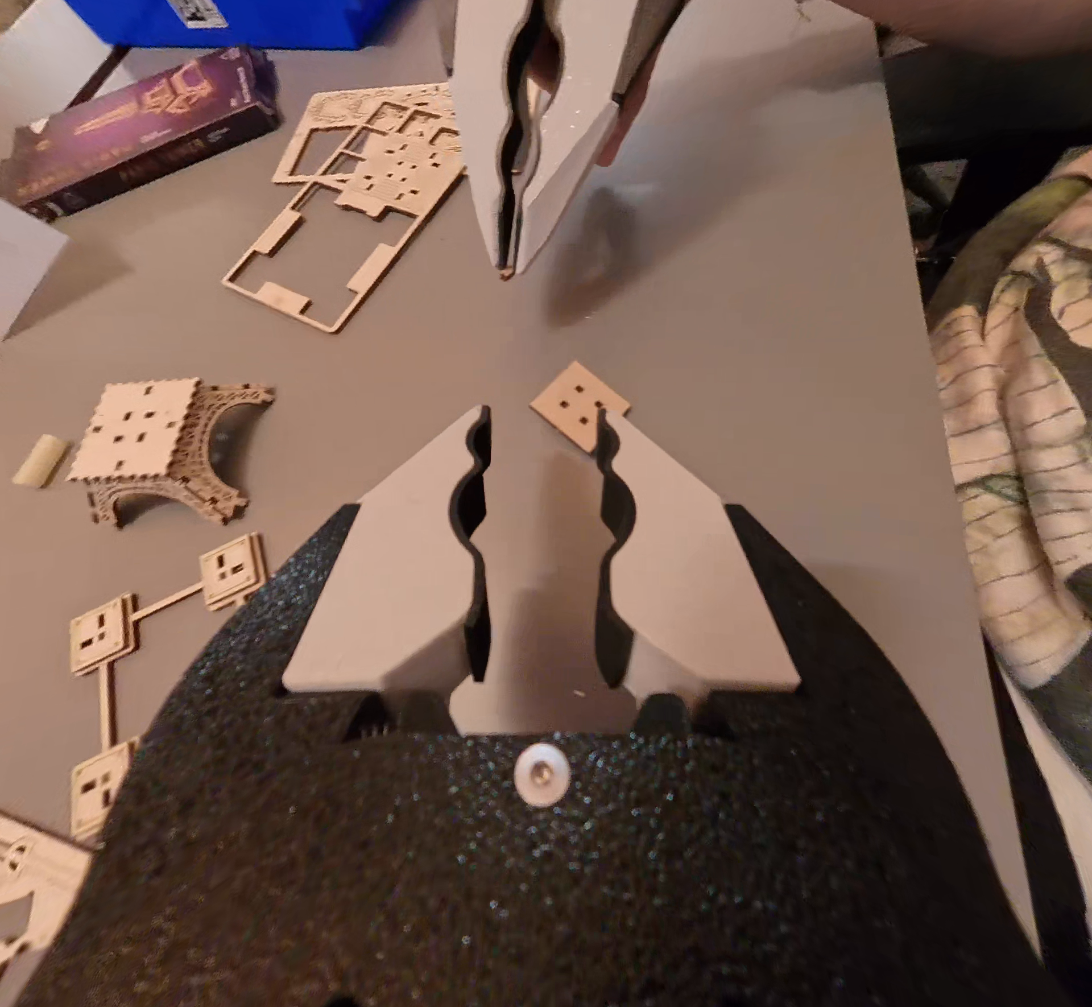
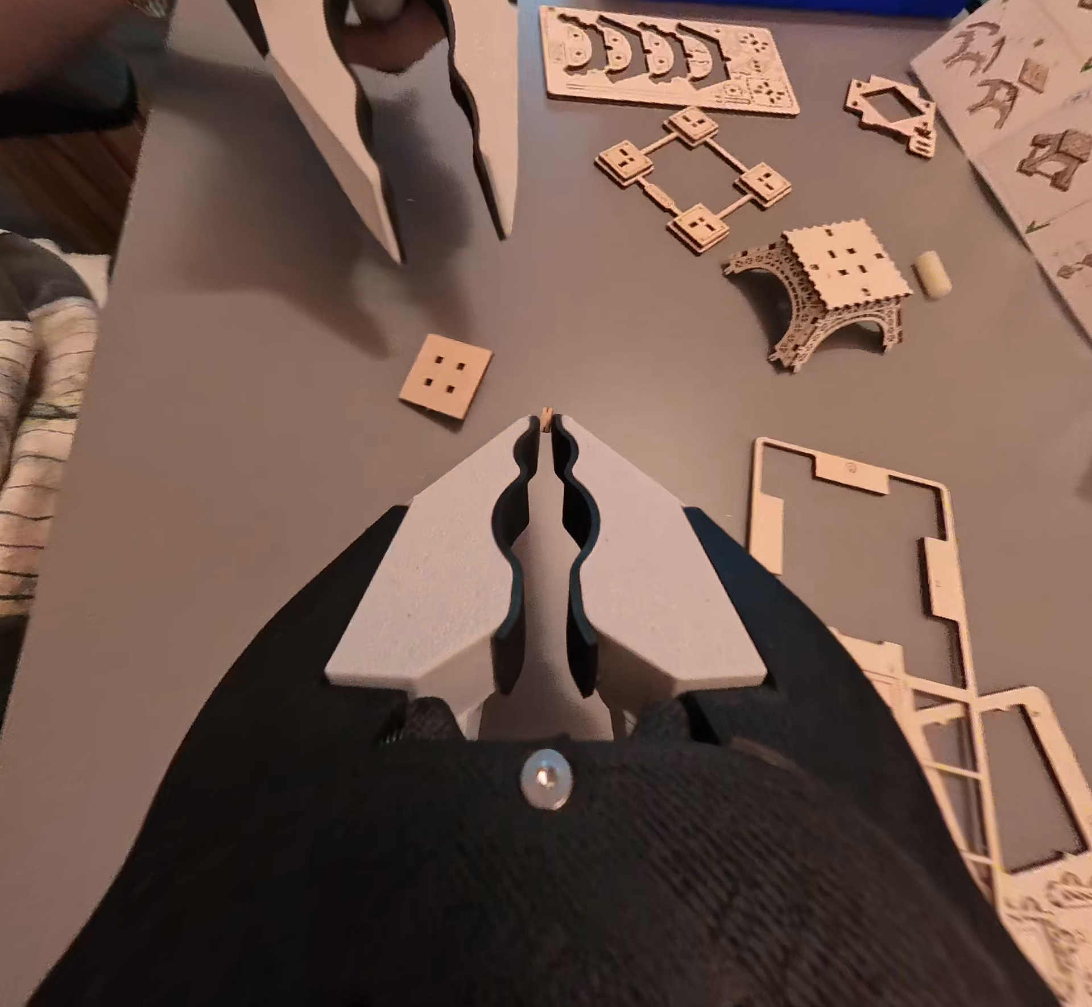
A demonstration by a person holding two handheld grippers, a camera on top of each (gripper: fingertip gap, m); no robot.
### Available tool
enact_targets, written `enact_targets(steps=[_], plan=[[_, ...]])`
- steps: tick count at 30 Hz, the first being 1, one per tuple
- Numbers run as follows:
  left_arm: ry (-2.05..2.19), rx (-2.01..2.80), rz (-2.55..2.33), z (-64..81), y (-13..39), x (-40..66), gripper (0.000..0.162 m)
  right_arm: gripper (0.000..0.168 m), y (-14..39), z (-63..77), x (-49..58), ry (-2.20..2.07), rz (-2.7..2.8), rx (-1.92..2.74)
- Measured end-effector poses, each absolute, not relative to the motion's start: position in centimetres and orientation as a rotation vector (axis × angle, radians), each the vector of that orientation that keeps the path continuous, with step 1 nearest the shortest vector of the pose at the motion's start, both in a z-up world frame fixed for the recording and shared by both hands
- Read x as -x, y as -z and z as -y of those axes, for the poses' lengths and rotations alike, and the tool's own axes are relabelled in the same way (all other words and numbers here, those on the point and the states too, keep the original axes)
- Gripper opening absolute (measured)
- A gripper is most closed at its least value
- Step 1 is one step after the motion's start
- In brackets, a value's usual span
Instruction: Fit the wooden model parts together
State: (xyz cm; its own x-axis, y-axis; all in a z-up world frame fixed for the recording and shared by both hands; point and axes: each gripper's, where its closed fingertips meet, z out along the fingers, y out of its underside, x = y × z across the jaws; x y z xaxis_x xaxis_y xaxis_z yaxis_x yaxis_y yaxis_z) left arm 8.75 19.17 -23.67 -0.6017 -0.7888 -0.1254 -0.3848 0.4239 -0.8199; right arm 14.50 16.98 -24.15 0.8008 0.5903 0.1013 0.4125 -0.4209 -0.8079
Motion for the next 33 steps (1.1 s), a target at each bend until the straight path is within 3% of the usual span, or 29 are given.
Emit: enact_targets(steps=[2,5,18,33], plan=[[1.014,0.948,-2.232,-18.6,24.4,-8.7,0.038,0.002,24.1,-16.6,-13.9,-0.287,0.736,2.055],[0.940,1.048,-2.293,-19.3,25.4,-9.6,0.034,0.002,23.9,-16.3,-13.8,-0.296,0.726,2.046],[1.501,1.550,-2.431,-18.4,26.5,-10.6,0.016,0.002,22.2,-15.5,-14.4,-0.398,0.610,1.957],[1.604,1.631,-2.393,-17.8,27.1,-10.8,0.001,0.002,25.7,-15.6,-15.4,-0.574,0.400,2.144]])
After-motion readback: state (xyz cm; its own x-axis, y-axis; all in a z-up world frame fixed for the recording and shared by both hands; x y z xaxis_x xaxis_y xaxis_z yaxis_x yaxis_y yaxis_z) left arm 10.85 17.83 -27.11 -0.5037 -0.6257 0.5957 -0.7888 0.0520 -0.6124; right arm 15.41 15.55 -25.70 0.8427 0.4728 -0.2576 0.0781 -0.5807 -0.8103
